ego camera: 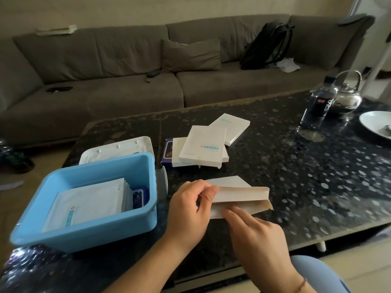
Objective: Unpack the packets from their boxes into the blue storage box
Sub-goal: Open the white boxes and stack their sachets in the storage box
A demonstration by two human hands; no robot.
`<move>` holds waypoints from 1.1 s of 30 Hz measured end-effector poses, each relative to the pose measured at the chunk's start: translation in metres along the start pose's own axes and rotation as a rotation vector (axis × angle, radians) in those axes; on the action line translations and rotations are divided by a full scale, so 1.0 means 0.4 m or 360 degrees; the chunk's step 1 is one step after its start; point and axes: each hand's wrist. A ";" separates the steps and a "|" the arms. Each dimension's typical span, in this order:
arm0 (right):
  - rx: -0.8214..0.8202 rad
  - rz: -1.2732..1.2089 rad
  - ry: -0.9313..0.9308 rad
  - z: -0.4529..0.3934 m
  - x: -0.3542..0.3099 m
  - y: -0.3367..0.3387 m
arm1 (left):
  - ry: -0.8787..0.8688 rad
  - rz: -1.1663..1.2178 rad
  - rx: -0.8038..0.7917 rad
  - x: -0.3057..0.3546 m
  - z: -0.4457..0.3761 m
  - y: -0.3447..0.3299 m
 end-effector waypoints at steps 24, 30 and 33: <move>-0.0772 -0.1038 -0.0087 -0.181 0.123 0.270 | 0.0798 0.1005 -0.0804 0.061 0.093 0.104; -0.1145 -0.1332 -0.0179 -0.357 0.078 0.198 | 0.1477 0.1568 -0.0290 0.164 0.051 0.138; -0.0772 -0.1438 -0.0601 -0.367 0.047 0.167 | 0.1670 0.1848 0.0163 0.186 0.034 0.149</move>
Point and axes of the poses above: each hand's wrist, its own z-axis away from the middle knuckle, its own y-axis out of the back of the hand, x = y × z, and after that the axes turned 15 degrees about z, right-handed
